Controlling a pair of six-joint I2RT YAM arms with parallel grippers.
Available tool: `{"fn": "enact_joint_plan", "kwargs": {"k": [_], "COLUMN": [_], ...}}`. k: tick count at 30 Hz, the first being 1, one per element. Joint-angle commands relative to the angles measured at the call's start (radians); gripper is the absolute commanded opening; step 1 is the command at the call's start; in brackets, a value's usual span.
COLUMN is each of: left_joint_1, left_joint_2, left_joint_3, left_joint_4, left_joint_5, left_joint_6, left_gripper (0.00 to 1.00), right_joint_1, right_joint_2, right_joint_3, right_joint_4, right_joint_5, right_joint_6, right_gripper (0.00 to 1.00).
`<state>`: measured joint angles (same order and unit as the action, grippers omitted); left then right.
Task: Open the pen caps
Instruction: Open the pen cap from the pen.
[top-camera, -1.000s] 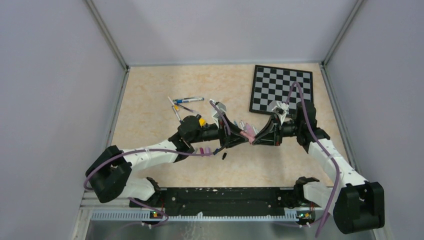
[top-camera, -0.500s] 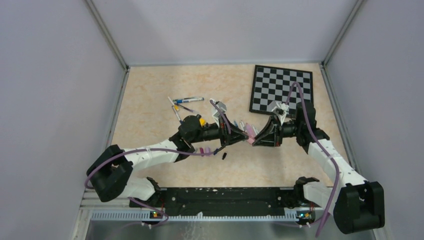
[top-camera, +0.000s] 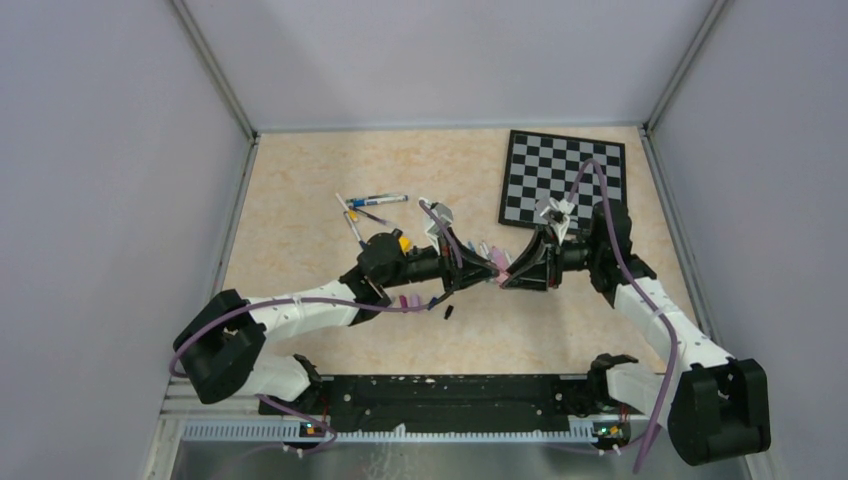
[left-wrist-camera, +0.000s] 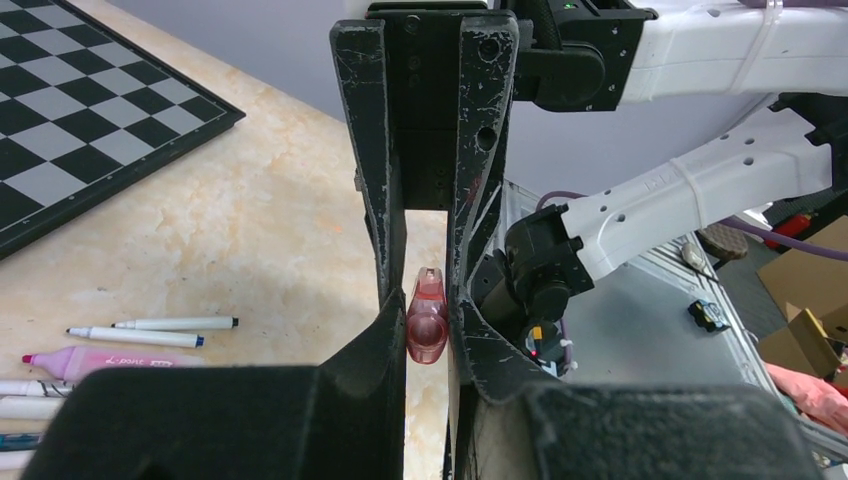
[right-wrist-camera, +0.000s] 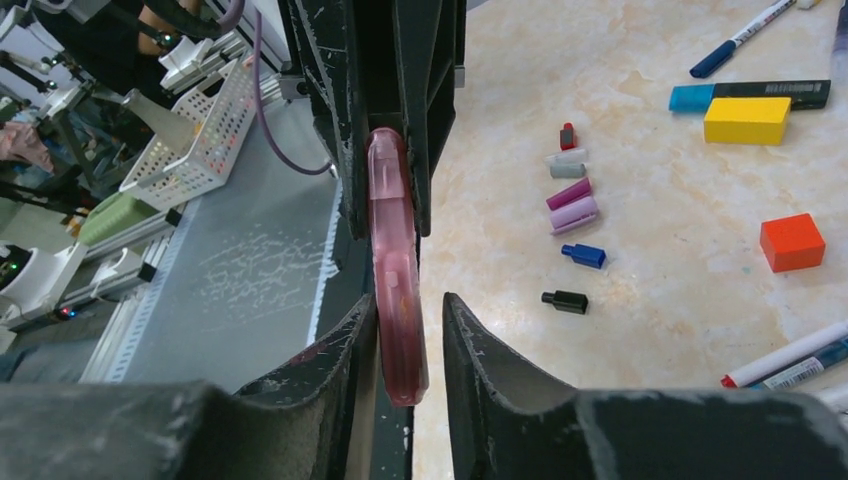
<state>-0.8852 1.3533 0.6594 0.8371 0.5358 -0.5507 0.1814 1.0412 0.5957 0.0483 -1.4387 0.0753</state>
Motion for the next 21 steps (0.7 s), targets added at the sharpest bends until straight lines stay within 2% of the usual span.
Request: {"fn": "enact_joint_plan", "kwargs": {"k": [1,3,6,14,21], "left_joint_1": [-0.006,-0.006,0.003,0.110,0.117], "left_joint_2": [-0.011,-0.023,-0.073,-0.302,-0.319], "left_joint_3": [0.021,0.020,-0.005,-0.067,-0.063], "left_joint_4": [0.033,0.033,0.048,0.023,0.007], "left_joint_5": [-0.019,-0.034,-0.092,-0.197,-0.165], "left_joint_6": [0.017,0.025,0.027,0.011,0.000], "left_gripper": [0.00,0.00,0.00,0.00,0.00], "right_joint_1": [0.020,0.022,0.022,0.021,0.022], "right_joint_2": [0.007,0.011,0.007,0.003,0.002], "right_joint_3": [0.006,0.007,0.007,-0.027,-0.018], "right_joint_4": [0.051,0.051,0.025,0.029,0.004], "right_joint_5": [-0.002,-0.019,-0.032,-0.032,-0.009], "right_joint_6": [0.022,0.020,-0.004,-0.020,-0.044], "right_gripper": [0.17,0.00,0.00,0.00,0.00]}}
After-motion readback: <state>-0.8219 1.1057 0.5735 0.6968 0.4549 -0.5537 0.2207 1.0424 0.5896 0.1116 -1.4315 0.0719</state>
